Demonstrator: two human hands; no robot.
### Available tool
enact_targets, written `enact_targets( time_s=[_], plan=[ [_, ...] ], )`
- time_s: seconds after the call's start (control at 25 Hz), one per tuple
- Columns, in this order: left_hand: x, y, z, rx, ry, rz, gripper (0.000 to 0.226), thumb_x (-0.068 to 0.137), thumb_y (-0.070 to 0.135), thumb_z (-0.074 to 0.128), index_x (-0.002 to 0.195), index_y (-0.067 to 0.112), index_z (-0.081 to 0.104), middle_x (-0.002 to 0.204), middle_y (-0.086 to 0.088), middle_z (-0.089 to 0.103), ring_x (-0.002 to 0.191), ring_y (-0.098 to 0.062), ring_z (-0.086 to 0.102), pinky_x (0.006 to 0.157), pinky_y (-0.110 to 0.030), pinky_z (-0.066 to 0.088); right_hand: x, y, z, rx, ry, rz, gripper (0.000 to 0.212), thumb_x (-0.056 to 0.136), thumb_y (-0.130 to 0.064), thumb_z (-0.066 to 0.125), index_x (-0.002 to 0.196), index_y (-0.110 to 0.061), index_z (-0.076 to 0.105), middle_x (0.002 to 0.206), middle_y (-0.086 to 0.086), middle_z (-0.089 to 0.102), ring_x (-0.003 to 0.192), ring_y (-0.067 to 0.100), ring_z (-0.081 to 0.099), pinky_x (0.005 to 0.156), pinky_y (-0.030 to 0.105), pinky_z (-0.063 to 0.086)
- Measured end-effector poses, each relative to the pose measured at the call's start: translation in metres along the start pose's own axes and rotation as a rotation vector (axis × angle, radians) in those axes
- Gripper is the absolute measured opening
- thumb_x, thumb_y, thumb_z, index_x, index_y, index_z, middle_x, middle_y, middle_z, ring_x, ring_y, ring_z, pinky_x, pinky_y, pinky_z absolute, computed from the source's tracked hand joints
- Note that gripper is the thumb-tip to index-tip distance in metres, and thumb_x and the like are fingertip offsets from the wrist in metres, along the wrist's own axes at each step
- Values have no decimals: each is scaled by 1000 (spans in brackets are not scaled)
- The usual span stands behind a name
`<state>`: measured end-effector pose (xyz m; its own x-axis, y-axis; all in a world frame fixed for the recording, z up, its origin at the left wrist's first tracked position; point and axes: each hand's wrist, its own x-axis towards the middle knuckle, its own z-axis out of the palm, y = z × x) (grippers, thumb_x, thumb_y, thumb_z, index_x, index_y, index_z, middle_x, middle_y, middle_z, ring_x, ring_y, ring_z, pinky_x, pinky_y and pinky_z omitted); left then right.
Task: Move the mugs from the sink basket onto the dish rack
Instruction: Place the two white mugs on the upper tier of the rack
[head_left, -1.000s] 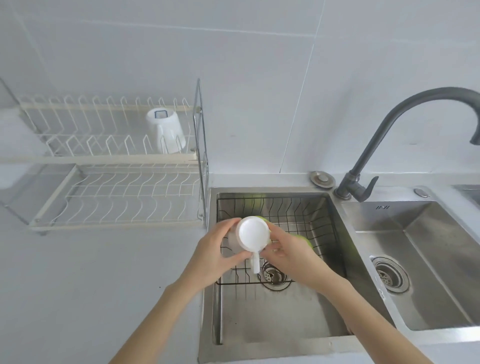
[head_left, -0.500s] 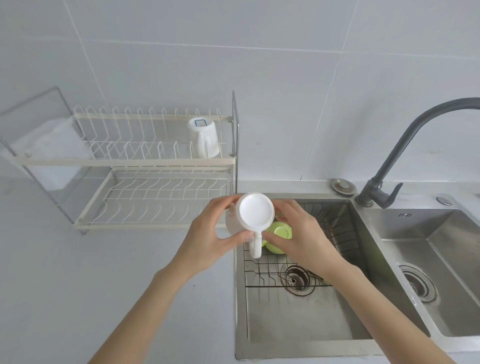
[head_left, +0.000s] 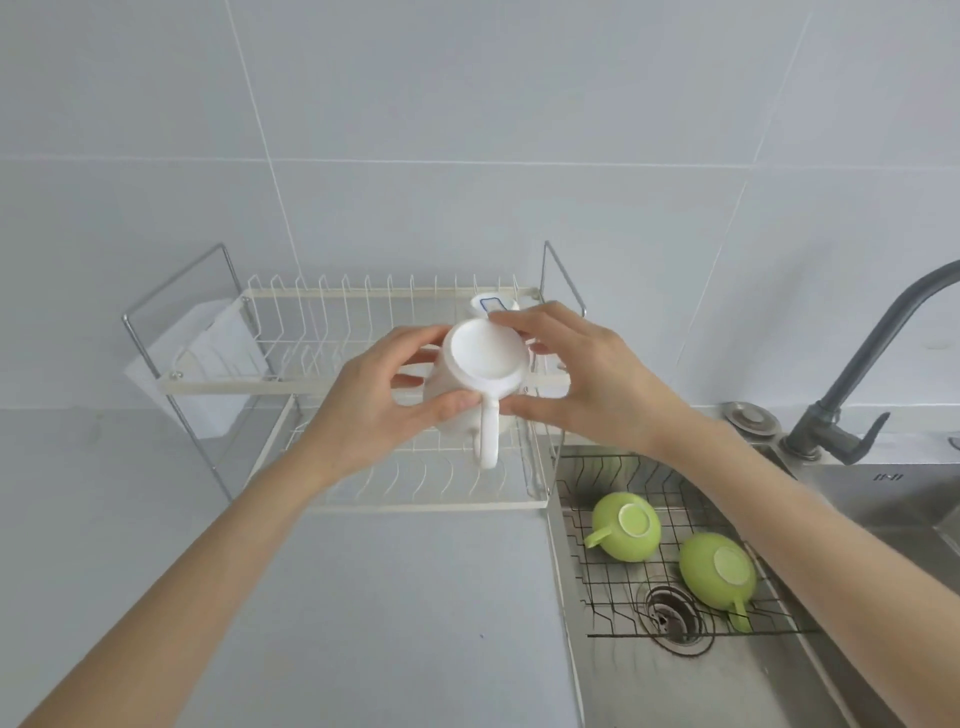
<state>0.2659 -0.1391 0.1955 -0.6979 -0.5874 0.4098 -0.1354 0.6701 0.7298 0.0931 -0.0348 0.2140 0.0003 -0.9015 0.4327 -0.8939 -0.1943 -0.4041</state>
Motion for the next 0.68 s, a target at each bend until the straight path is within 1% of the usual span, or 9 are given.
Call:
enact_targets(
  time_s=[0.08, 0.12, 0.16, 0.24, 0.32, 0.4, 0.56, 0.6, 0.68],
  plan=[
    [12, -3, -22, 4, 18, 3, 46, 58, 56, 62, 101, 53, 47, 108, 29, 54, 94, 23, 54, 80, -2, 46, 27, -7, -2, -7, -6, -15, 66, 74, -27, 75, 132, -15, 48, 122, 4, 58, 103, 13, 56, 97, 40, 49],
    [20, -5, -32, 14, 28, 2, 48, 59, 55, 64, 104, 49, 50, 108, 28, 55, 93, 21, 55, 79, -3, 47, 41, -11, -2, 0, -5, -10, 66, 74, -25, 76, 132, -14, 48, 122, 5, 58, 102, 11, 55, 98, 38, 48],
    [27, -8, -41, 26, 42, -5, 50, 63, 51, 69, 110, 42, 53, 109, 24, 57, 94, 16, 57, 79, -5, 49, 54, -13, -2, 5, -5, 0, 65, 74, -23, 76, 133, -14, 48, 123, 5, 58, 103, 10, 55, 99, 34, 47],
    [44, -18, -59, 51, 68, -38, 52, 73, 33, 74, 120, 25, 54, 117, 11, 56, 99, 0, 59, 80, -11, 48, 80, -18, 0, 2, -14, 20, 65, 76, -21, 74, 134, -14, 46, 127, 6, 56, 108, 14, 57, 98, 24, 44],
    [61, -28, -72, 79, 72, -57, 50, 76, 24, 70, 123, 19, 54, 118, 6, 52, 104, -11, 57, 82, -12, 46, 104, -17, 6, -22, -28, 33, 64, 78, -21, 73, 135, -14, 45, 129, 6, 56, 114, 17, 56, 92, 16, 40],
    [76, -41, -84, 99, 65, -73, 47, 77, 24, 69, 122, 20, 55, 117, 4, 53, 105, -12, 56, 81, -11, 43, 128, -14, 16, -25, -42, 53, 63, 79, -20, 72, 135, -13, 44, 130, 7, 55, 117, 18, 55, 94, 18, 40],
    [94, -72, -94, 58, 8, -150, 42, 80, 27, 66, 121, 25, 56, 127, 2, 57, 107, -15, 58, 84, -19, 41, 163, -4, 39, -28, -96, 103, 62, 80, -22, 70, 135, -12, 43, 130, 10, 55, 119, 24, 52, 102, 34, 43],
    [97, -79, -96, 43, -10, -176, 41, 81, 27, 65, 121, 26, 56, 129, 3, 56, 109, -15, 58, 86, -20, 41, 169, -1, 45, -33, -118, 116, 62, 80, -22, 70, 135, -12, 43, 130, 11, 55, 119, 25, 52, 103, 36, 43],
    [99, -92, -95, 10, -52, -224, 41, 82, 27, 64, 122, 25, 56, 128, 5, 58, 113, -16, 59, 96, -29, 43, 177, 7, 58, -46, -167, 144, 63, 80, -23, 70, 136, -12, 43, 130, 12, 55, 120, 27, 52, 103, 39, 42]
  ],
)
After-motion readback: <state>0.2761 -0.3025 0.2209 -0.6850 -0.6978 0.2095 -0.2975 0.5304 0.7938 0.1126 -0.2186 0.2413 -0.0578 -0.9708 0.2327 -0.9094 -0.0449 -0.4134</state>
